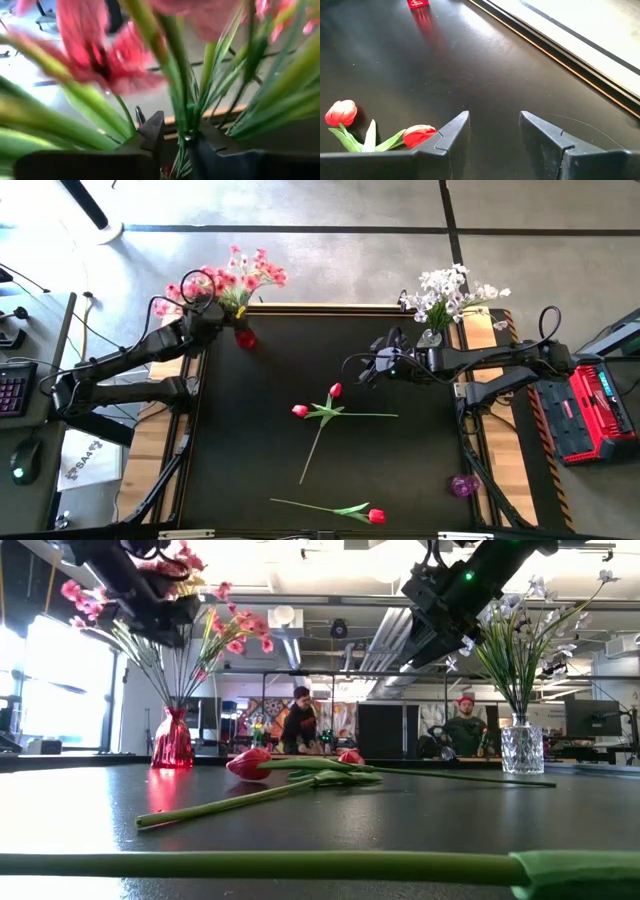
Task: Sort flowers into vase by color
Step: Put the pink flowers into the red flower vase, then put the middle red tulip into the purple flower vase
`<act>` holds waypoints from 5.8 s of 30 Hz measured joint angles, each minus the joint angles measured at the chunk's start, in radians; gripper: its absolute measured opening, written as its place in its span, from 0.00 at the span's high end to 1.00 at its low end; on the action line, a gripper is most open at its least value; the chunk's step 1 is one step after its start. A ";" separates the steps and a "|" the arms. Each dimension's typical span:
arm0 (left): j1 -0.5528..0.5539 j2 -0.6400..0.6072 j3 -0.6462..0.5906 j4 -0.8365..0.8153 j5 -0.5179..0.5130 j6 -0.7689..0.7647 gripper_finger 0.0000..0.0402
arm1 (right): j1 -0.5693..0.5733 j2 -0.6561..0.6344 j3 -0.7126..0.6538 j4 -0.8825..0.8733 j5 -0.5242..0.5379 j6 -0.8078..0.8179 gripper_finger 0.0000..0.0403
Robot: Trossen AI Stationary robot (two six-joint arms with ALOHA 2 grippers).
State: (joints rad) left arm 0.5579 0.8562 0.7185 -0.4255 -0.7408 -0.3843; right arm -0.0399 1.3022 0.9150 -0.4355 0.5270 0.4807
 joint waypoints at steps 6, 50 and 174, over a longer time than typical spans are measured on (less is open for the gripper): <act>0.046 0.054 0.000 -0.052 0.077 0.020 0.68 | -0.011 0.000 0.000 0.000 0.015 0.001 0.60; 0.013 0.070 0.635 -0.594 0.336 0.156 0.46 | 0.054 0.348 -0.001 0.173 -0.588 -0.100 0.60; -0.826 0.946 0.880 0.381 0.777 0.185 0.99 | 0.705 -0.047 -0.002 1.065 0.257 -0.175 1.00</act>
State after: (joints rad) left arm -0.2678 1.8027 1.5982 -0.0449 0.0364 -0.1989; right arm 0.6651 1.2552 0.9131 0.6291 0.7838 0.3060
